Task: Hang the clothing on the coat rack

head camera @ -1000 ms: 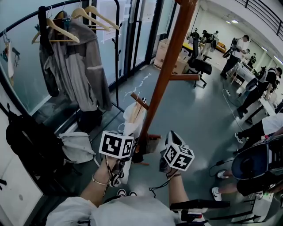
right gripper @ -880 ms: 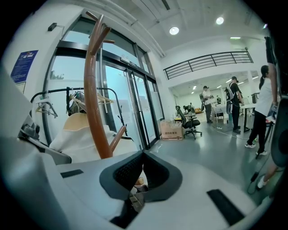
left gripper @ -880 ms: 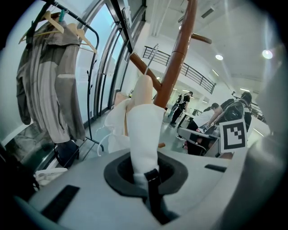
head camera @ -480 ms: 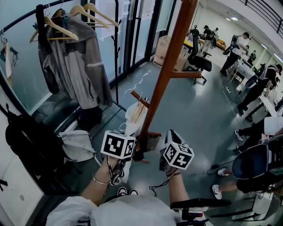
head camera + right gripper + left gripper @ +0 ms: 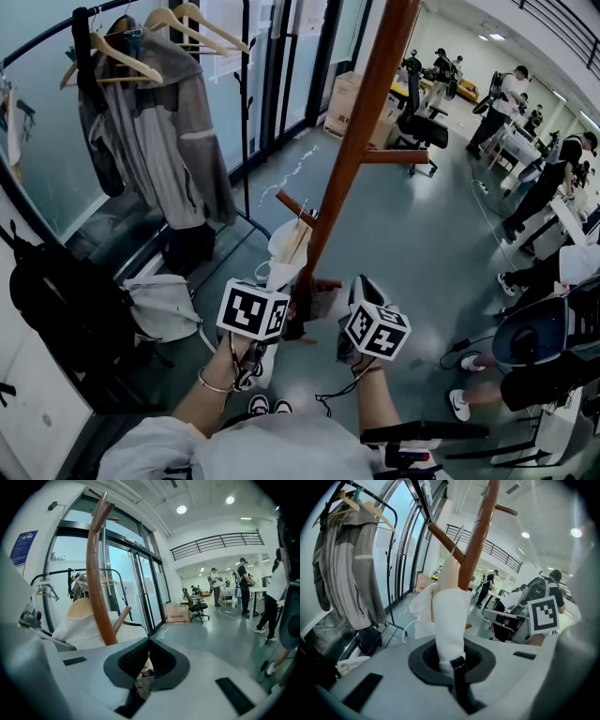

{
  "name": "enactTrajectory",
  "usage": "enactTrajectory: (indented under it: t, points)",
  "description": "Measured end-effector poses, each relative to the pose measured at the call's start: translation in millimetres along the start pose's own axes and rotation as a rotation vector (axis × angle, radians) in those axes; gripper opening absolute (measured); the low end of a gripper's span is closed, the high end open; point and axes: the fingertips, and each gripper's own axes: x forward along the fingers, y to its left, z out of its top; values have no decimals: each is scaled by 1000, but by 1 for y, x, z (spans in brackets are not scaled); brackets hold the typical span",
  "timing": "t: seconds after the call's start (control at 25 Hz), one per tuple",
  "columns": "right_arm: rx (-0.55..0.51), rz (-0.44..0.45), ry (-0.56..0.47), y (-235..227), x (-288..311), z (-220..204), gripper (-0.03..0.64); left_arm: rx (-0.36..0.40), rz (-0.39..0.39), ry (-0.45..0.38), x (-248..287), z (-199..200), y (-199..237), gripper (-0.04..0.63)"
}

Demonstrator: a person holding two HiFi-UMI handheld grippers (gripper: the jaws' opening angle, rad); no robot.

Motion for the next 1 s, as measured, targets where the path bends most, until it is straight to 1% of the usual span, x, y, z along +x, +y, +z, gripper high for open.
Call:
enactTrajectory:
  t: [0.68,1.0]
  points:
    - [7,3,18,0,0,-8,23,14,5,25,8,-10,0,14]
    - [9,-2,25,-1,-1,-12,23,-2,1,38,13,-17,2,15]
